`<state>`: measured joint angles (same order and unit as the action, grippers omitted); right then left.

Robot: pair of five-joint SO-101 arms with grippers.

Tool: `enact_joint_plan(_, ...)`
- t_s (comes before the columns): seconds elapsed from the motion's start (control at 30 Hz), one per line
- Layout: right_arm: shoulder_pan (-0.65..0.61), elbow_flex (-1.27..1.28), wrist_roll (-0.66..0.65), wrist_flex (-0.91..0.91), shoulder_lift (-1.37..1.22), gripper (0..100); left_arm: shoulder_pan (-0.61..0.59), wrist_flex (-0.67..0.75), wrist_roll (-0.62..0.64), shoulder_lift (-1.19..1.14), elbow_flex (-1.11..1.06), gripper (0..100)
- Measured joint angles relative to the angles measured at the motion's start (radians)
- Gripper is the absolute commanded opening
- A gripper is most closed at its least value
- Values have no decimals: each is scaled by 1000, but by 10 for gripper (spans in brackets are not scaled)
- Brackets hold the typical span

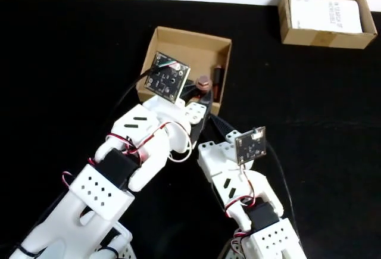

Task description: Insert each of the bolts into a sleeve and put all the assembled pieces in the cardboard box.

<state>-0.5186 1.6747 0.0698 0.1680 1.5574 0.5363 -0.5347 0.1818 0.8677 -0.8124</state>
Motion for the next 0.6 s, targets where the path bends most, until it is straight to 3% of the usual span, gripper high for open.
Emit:
enact_joint_plan(0.2, -2, 2, -3, 0, -2, 6, 3, -5, 5, 2, -92, 22)
enact_joint_plan(0.4, 0, -2, -3, 3, 0, 6, -34, -17, 5, 6, -109, 186)
enact_joint_plan(0.6, 3, -25, -3, 23, -2, 6, -83, -175, 5, 11, -35, 152)
